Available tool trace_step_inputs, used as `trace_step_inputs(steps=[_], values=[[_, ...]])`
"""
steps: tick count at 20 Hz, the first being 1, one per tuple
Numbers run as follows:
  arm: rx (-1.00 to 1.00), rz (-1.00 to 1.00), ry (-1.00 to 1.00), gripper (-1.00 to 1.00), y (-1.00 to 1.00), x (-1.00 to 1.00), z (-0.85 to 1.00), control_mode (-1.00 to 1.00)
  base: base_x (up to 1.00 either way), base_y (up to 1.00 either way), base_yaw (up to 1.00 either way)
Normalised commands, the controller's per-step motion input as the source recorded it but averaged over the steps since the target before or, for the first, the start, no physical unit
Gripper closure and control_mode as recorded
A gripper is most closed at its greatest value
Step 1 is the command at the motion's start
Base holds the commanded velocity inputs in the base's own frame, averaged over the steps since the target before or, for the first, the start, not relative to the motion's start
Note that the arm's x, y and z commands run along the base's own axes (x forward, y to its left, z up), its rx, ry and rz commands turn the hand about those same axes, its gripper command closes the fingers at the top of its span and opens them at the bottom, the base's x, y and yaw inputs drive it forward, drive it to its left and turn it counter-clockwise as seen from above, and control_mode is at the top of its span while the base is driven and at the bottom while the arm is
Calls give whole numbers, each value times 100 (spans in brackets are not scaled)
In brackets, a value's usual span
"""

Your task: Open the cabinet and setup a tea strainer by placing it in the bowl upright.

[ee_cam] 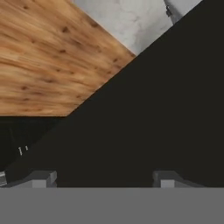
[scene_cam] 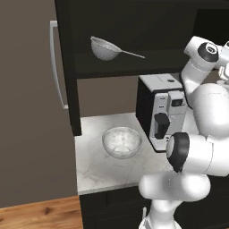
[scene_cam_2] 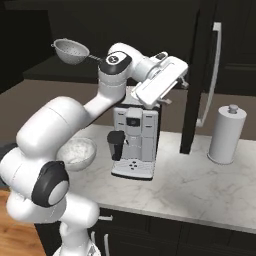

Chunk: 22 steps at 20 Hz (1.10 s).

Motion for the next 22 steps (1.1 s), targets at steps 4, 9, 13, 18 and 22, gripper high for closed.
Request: trace_step_inputs(steps=[4,9,13,18,22], values=[[2,7,1,-100,-9,-1,-5,-100,0,0,0],[0,6,0,-100,44,-3,-18,-100,0,0,0],[5,13,0,-100,89,0,-34,-100,0,0,0],[36,23,0,-100,86,6,-13,-100,0,0,0],[53,28,-9,-100,80,9,-1,-100,0,0,0]])
